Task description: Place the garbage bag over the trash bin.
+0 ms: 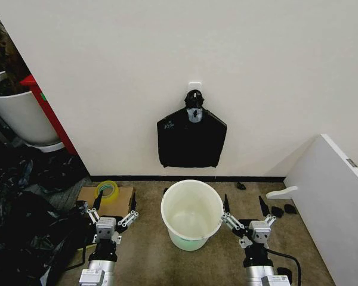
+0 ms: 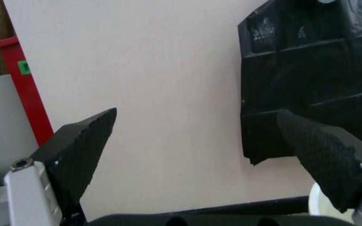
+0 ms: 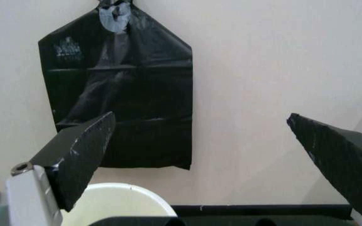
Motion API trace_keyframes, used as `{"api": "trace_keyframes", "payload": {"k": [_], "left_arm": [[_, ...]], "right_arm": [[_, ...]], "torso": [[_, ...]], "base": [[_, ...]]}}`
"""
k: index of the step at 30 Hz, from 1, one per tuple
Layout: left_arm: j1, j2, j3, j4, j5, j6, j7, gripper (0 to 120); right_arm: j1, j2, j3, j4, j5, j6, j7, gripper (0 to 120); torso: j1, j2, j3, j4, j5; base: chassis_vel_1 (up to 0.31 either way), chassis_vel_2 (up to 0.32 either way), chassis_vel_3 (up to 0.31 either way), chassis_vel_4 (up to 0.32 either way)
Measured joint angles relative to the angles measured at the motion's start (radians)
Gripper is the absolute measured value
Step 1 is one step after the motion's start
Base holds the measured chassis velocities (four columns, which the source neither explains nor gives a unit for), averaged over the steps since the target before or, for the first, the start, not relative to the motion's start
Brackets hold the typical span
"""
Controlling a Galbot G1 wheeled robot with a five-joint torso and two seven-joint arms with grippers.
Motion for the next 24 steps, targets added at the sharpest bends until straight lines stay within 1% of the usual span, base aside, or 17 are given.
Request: {"api": "trace_keyframes", "payload": {"k": [5, 14, 22, 24], "left_arm": [[-0.002, 0.004, 0.000, 0.001, -0.004, -0.001, 0.002, 100], [-0.004, -0.011, 0.007, 0.007, 0.000, 0.001, 0.003, 100], [-0.001, 0.000, 0.004, 0.010, 0.001, -0.001, 0.003, 100], [-0.001, -0.003, 0.002, 0.011, 0.000, -0.001, 0.002, 100]], "right_arm": [[0.005, 0.000, -0.001, -0.004, 0.003, -0.003, 0.000, 100], [0.010, 0.000, 0.000, -0.010, 0.009, -0.005, 0.000, 100], [0.016, 0.000, -0.002, -0.012, 0.019, -0.010, -0.002, 100], [0.021, 0.000, -0.009, -0.012, 0.053, -0.021, -0.004, 100]], "torso": [[0.000, 0.000, 0.000, 0.0000, 0.0000], [0.000, 0.000, 0.000, 0.0000, 0.0000], [0.000, 0.000, 0.000, 0.0000, 0.0000], [0.000, 0.000, 0.000, 0.0000, 0.0000]], "base": [[0.000, 0.000, 0.000, 0.000], [0.000, 0.000, 0.000, 0.000], [0.000, 0.000, 0.000, 0.000], [0.000, 0.000, 0.000, 0.000]]}}
